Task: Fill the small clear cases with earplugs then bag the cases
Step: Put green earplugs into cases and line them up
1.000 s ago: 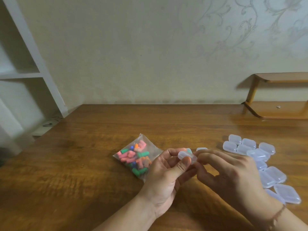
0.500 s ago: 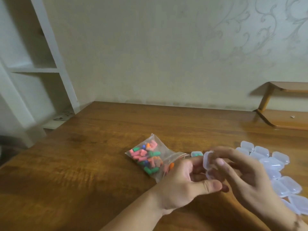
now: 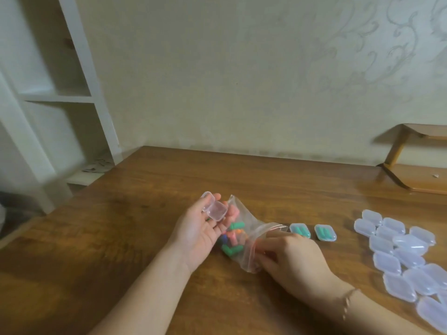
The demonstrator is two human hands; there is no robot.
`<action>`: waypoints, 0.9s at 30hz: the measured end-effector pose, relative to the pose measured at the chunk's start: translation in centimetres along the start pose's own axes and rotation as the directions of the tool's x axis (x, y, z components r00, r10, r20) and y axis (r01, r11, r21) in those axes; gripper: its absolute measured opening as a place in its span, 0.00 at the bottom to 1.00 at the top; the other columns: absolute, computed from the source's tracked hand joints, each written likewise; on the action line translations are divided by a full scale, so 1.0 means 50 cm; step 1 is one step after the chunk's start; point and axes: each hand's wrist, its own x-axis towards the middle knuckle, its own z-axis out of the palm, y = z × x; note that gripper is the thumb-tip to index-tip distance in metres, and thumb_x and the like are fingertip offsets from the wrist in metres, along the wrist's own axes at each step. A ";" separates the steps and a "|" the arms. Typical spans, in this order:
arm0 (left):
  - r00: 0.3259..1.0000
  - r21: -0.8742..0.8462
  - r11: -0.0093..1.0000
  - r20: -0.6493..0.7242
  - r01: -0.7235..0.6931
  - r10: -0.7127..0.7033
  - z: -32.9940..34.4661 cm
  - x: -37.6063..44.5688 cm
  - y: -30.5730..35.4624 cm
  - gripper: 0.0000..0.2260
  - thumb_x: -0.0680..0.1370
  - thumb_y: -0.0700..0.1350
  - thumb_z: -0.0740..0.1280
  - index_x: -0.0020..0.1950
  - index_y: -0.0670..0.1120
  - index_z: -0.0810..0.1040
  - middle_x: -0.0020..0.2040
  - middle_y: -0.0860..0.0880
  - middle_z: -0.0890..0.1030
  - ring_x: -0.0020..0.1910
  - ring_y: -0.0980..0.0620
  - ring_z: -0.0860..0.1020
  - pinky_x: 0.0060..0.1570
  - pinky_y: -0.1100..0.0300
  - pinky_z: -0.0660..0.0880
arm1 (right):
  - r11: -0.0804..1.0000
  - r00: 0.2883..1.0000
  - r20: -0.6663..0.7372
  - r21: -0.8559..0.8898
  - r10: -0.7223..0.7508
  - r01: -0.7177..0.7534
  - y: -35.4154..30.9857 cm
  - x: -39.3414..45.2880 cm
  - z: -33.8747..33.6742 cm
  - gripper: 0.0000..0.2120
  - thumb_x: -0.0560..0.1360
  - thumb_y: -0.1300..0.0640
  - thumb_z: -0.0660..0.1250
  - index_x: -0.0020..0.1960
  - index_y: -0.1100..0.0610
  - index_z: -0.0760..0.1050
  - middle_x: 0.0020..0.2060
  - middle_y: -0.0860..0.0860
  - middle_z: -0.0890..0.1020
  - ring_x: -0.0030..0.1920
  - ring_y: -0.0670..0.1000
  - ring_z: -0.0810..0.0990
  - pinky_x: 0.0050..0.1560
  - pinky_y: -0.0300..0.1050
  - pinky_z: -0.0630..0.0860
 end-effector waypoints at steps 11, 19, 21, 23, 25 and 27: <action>0.998 0.014 1.000 -0.059 0.003 -0.002 0.001 0.008 -0.012 0.12 0.82 0.50 0.64 0.58 0.43 0.79 0.53 0.40 0.84 0.50 0.46 0.85 0.54 0.53 0.80 | 0.998 0.998 0.037 -0.022 0.052 -0.051 -0.013 0.035 0.022 0.08 0.71 0.45 0.64 0.45 0.45 0.81 0.39 0.39 0.76 0.38 0.43 0.76 0.32 0.39 0.76; 0.997 0.058 0.998 -0.075 -0.024 0.028 0.000 0.009 -0.012 0.13 0.82 0.52 0.64 0.58 0.45 0.79 0.55 0.41 0.84 0.52 0.46 0.84 0.54 0.54 0.80 | 0.999 0.996 -0.081 -0.018 -0.034 0.032 -0.001 0.022 0.015 0.02 0.67 0.49 0.69 0.39 0.46 0.79 0.44 0.39 0.78 0.33 0.42 0.76 0.25 0.33 0.72; 0.997 0.063 0.998 -0.069 -0.023 0.027 0.000 0.010 -0.012 0.13 0.82 0.52 0.63 0.59 0.44 0.79 0.55 0.41 0.84 0.52 0.46 0.85 0.53 0.55 0.81 | 0.998 0.994 -0.092 0.000 -0.062 0.063 0.005 0.021 0.012 0.04 0.67 0.50 0.68 0.41 0.46 0.81 0.43 0.39 0.80 0.35 0.42 0.79 0.28 0.33 0.75; 0.998 0.073 0.997 -0.058 -0.019 0.023 0.001 0.008 -0.012 0.13 0.82 0.51 0.63 0.59 0.44 0.79 0.55 0.41 0.84 0.51 0.46 0.85 0.51 0.56 0.81 | 0.994 0.991 -0.085 0.033 -0.101 0.104 0.009 0.020 0.010 0.05 0.69 0.50 0.71 0.44 0.46 0.81 0.42 0.39 0.81 0.37 0.40 0.80 0.32 0.30 0.76; 0.998 0.089 0.996 -0.056 -0.027 0.032 0.001 0.006 -0.011 0.13 0.82 0.52 0.63 0.59 0.44 0.79 0.55 0.41 0.84 0.51 0.47 0.85 0.50 0.56 0.81 | 0.991 0.989 -0.098 0.066 -0.108 0.115 0.010 0.019 0.001 0.06 0.68 0.49 0.73 0.45 0.44 0.80 0.39 0.35 0.80 0.36 0.34 0.78 0.36 0.23 0.72; 0.998 0.110 0.993 -0.052 -0.034 0.039 -0.002 0.006 -0.010 0.13 0.82 0.52 0.63 0.59 0.45 0.79 0.55 0.41 0.83 0.52 0.47 0.84 0.52 0.55 0.81 | 0.983 0.990 -0.124 0.163 -0.070 0.089 0.015 0.013 -0.013 0.08 0.67 0.51 0.74 0.44 0.41 0.78 0.36 0.31 0.76 0.36 0.32 0.76 0.36 0.22 0.68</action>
